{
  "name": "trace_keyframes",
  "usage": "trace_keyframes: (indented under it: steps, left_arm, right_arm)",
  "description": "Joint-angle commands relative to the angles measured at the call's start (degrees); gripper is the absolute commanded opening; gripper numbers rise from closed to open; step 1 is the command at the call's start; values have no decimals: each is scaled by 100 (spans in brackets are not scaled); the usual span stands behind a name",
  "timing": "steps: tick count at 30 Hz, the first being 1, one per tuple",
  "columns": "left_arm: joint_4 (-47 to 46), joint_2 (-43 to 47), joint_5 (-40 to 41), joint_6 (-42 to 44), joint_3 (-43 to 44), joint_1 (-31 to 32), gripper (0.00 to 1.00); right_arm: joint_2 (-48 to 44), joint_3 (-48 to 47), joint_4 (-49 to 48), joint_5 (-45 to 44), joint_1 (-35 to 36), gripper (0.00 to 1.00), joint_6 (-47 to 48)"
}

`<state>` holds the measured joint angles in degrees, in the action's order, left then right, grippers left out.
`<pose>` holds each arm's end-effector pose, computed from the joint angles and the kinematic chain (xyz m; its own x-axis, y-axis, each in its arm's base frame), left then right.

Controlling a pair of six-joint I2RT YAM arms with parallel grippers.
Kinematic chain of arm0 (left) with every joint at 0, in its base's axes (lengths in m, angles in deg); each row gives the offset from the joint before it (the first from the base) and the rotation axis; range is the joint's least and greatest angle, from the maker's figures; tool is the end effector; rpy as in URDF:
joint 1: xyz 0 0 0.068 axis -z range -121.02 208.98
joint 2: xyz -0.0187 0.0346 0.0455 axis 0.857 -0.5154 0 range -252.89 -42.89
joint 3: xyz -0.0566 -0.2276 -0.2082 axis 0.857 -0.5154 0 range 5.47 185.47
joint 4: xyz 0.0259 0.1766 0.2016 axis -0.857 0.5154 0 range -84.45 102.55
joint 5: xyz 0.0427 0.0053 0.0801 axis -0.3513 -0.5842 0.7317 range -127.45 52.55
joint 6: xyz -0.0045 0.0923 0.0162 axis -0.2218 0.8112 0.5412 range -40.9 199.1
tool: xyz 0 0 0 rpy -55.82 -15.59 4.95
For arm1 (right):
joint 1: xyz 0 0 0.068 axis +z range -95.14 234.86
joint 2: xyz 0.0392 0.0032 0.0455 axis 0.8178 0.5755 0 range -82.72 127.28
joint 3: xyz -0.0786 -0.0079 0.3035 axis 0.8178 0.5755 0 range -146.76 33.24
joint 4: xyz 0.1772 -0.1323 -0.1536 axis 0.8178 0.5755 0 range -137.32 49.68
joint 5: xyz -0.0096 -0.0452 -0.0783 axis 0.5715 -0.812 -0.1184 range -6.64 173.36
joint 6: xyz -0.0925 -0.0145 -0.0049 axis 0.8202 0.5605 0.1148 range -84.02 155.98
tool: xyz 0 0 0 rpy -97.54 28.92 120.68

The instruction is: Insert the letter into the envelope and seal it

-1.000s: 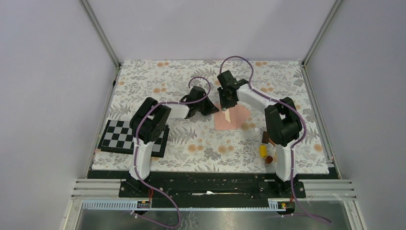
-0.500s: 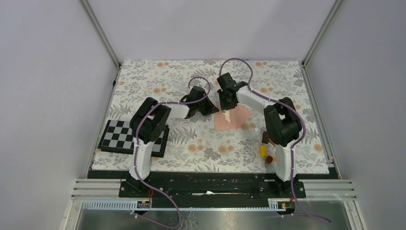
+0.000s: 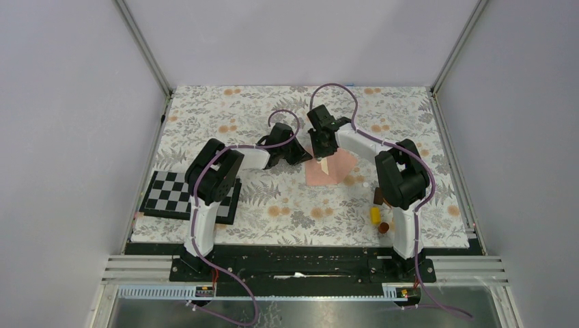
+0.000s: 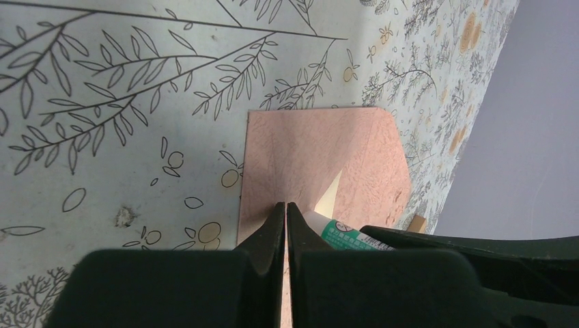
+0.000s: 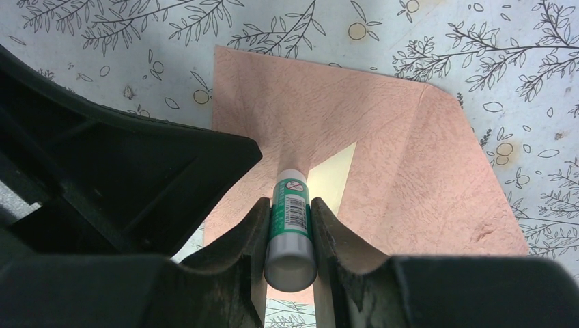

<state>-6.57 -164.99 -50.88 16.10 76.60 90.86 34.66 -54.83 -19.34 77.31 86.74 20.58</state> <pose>0.4232 -0.2864 0.1157 -0.8364 -0.5004 -0.2238 -0.1717 0.6268 -0.7601 0.4262 0.2545 0.1804 -0.8155 -0.1963 -0.5444 -0.2700 0.9611 0.0579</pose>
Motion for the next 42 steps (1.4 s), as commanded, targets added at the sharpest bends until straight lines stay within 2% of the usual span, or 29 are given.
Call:
trace_keyframes:
  steps: [1, 17, 42]
  left_arm:
    - [254, -173, 254, 26, -90, -15, 0]
    - [254, -165, 244, -51, -151, -22, 0]
    - [228, -208, 219, -204, -257, -76, 0]
  right_arm:
    - [67, -44, 465, 146, 169, 0, 53]
    - [45, -169, 965, 243, 170, 0, 81]
    - [-229, 291, 853, 148, 342, 0, 20]
